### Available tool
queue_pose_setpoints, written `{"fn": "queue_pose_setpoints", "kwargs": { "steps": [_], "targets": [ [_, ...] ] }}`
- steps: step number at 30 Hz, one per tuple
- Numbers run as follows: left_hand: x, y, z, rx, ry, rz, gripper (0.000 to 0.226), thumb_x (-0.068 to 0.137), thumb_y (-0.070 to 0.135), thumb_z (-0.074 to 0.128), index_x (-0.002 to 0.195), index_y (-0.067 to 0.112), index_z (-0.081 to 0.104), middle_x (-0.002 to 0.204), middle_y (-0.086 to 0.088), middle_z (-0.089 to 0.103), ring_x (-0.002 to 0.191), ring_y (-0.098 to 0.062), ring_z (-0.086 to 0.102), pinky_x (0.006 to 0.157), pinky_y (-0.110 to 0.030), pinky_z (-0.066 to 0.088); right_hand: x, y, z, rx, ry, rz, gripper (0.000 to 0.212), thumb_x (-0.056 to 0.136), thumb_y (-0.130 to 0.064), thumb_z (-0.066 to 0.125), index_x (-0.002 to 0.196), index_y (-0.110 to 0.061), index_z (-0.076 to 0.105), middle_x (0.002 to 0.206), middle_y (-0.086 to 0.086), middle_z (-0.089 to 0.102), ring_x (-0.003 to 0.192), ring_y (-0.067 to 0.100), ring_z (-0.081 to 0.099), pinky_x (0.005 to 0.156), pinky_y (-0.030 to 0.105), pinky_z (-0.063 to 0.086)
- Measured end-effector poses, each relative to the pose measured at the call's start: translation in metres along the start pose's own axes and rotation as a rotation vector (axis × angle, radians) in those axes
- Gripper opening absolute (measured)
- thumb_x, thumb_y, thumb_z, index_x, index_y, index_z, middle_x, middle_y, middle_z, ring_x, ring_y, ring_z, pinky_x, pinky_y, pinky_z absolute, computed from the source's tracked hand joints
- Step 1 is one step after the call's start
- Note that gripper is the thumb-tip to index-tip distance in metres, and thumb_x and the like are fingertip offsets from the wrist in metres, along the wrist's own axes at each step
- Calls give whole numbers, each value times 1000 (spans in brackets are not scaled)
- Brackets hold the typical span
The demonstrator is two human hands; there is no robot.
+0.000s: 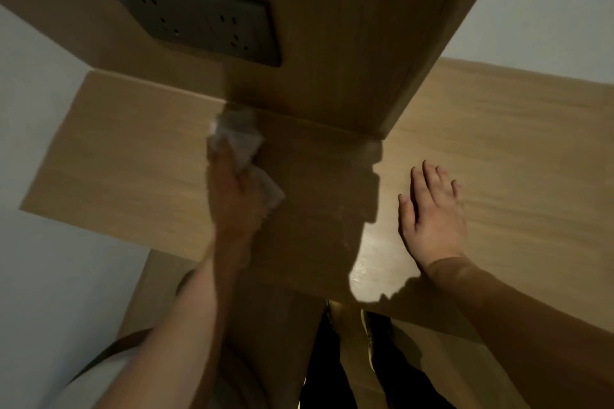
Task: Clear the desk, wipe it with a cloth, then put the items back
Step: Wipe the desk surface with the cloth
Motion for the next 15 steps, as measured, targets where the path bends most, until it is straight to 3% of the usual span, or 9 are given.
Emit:
{"fn": "queue_pose_setpoints", "kwargs": {
  "steps": [2, 4, 6, 8, 11, 13, 15],
  "targets": [
    [48, -35, -22, 103, 61, -181, 53, 100, 31, 40, 152, 21, 40, 150, 1, 47, 139, -16, 42, 110, -13, 30, 1, 0, -1, 21, 16, -11, 59, 102, -37, 29, 153, -9, 33, 161, 13, 26, 151, 29, 16, 123, 48, 9],
    [65, -29, -11, 192, 21, -134, 53, 100, 20, 40, 151, 12, 42, 153, -16, 43, 142, -33, 38, 119, -29, 27, 0, -1, -1, 25, 29, -33, 58, 100, -34, 34, 152, -7, 35, 160, 14, 27, 150, 31, 17, 123, 50, 11],
    [49, 4, 22, 169, -40, -62, 51, 97, 21, 41, 147, 12, 49, 149, -17, 48, 137, -36, 46, 116, -47, 37, 0, 0, -2, 26, 34, -44, 60, 99, -34, 35, 152, -6, 34, 160, 15, 28, 150, 32, 19, 123, 49, 10],
    [14, 46, 56, 191, -96, 65, 52, 90, 19, 45, 140, 16, 56, 146, -17, 52, 131, -36, 51, 109, -47, 44, 2, 2, -3, 52, 33, -42, 60, 101, -38, 32, 152, -6, 34, 159, 16, 29, 149, 33, 19, 123, 47, 8],
    [-42, 107, 105, 191, -235, 363, 51, 86, 16, 42, 132, 7, 63, 138, -25, 58, 129, -41, 52, 116, -35, 25, 1, 3, -6, 115, 68, -44, 56, 102, -35, 37, 149, -4, 39, 157, 18, 32, 147, 35, 24, 122, 49, 10],
    [-66, 128, 125, 166, -420, 449, 49, 92, 15, 38, 133, 2, 62, 140, -22, 57, 133, -39, 50, 120, -36, 22, 0, 2, -9, 159, 108, -40, 53, 101, -30, 40, 146, -3, 44, 155, 19, 36, 146, 36, 27, 121, 53, 15],
    [-67, 117, 120, 165, -509, 528, 42, 96, 9, 42, 133, 0, 61, 141, -19, 56, 136, -34, 48, 121, -42, 28, 1, 3, -10, 173, 111, -34, 52, 102, -29, 38, 146, -4, 45, 155, 18, 36, 147, 34, 26, 121, 53, 16]
  ]
}}
Point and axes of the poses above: each hand's wrist, its own x-axis towards the middle knuckle, its own z-axis out of the palm, y = z × x, the point moved 8 cm from there along x, towards the middle knuckle
